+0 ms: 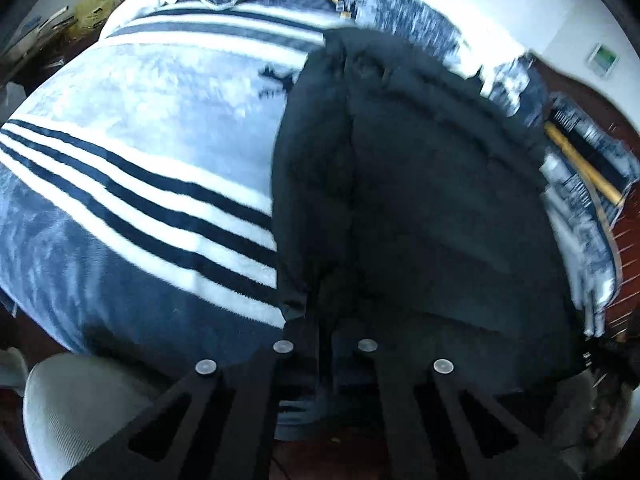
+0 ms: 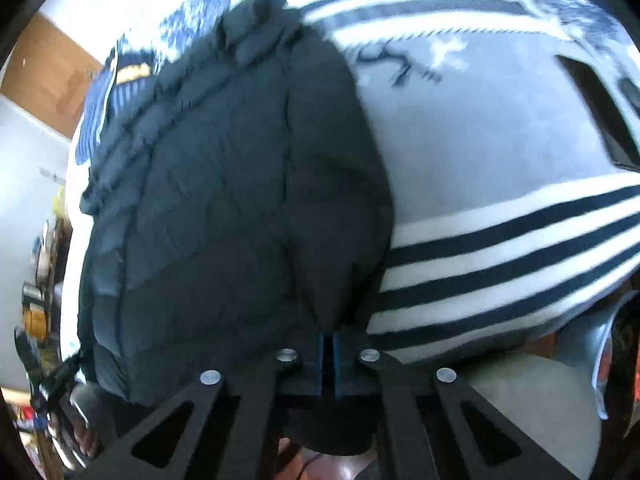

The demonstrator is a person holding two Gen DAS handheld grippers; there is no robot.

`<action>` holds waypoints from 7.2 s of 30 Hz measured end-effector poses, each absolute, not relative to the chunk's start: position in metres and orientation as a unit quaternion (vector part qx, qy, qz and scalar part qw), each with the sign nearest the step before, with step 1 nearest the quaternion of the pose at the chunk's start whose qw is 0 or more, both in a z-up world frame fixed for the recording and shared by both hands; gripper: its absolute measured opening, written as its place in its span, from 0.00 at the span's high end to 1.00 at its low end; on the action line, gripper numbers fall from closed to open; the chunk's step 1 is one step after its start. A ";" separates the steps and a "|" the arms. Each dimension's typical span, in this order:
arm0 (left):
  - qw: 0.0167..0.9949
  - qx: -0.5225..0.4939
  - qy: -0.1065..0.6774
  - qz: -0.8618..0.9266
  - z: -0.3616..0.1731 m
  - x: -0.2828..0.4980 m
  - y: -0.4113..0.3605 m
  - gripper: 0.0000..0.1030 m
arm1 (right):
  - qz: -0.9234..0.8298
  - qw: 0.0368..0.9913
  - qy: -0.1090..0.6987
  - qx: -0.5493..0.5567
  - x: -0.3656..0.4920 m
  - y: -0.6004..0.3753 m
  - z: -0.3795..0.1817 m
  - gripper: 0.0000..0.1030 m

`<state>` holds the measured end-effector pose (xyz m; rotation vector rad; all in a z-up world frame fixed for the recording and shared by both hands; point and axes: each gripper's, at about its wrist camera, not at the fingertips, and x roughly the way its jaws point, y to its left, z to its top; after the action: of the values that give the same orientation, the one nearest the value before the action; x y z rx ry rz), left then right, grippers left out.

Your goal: Fold large clothes

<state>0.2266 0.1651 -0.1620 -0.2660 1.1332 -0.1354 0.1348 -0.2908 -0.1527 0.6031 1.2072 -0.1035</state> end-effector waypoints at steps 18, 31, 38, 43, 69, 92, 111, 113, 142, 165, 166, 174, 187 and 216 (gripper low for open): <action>0.824 -0.083 0.560 -0.042 -0.172 0.225 0.153 0.26 | -0.044 0.758 0.546 0.354 0.117 -0.312 -0.160 0.46; 0.812 -0.002 0.581 -0.052 -0.198 0.240 0.114 0.85 | -0.027 0.736 0.623 0.263 0.141 -0.278 -0.177 0.55; 0.840 -0.038 0.537 -0.072 -0.143 0.215 0.124 0.98 | -0.006 0.758 0.607 0.239 0.136 -0.267 -0.158 0.96; 0.845 -0.034 0.525 -0.101 -0.104 0.180 0.139 0.98 | 0.010 0.779 0.563 0.275 0.100 -0.286 -0.123 0.97; 0.848 -0.199 0.475 -0.130 -0.070 0.246 0.180 0.82 | 0.141 0.828 0.393 0.374 0.133 -0.314 0.003 0.97; 0.787 -0.192 0.574 -0.121 -0.162 0.188 0.131 0.96 | 0.106 0.818 0.408 0.391 0.108 -0.310 -0.016 0.97; 0.852 -0.240 0.435 -0.167 -0.004 0.283 0.184 1.00 | 0.145 0.832 0.388 0.369 0.170 -0.331 0.027 0.97; 0.832 -0.253 0.466 -0.163 -0.031 0.282 0.179 0.98 | 0.152 0.831 0.392 0.364 0.182 -0.327 0.024 0.97; 0.709 -0.141 0.690 -0.027 -0.226 0.192 0.103 0.19 | 0.112 0.824 0.408 0.377 0.116 -0.303 -0.001 0.97; 0.762 -0.339 0.494 -0.246 -0.001 0.323 0.141 0.97 | 0.144 0.828 0.372 0.394 0.172 -0.340 0.033 0.97; 0.762 -0.338 0.494 -0.246 -0.002 0.341 0.143 0.97 | 0.149 0.830 0.373 0.388 0.190 -0.343 0.040 0.97; 0.756 -0.342 0.515 -0.215 -0.061 0.500 0.121 0.96 | 0.155 0.804 0.412 0.400 0.348 -0.375 0.018 0.97; 0.699 -0.381 0.580 -0.170 -0.161 0.596 0.125 0.70 | 0.030 0.753 0.494 0.434 0.517 -0.401 -0.136 0.81; 0.718 -0.486 0.497 -0.048 -0.209 0.356 0.151 0.20 | 0.025 0.748 0.445 0.493 0.271 -0.376 -0.210 0.16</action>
<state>0.3560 0.1509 -0.2089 -1.0742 1.0985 -0.1065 0.2714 -0.3762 -0.2099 1.0775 0.9725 0.0541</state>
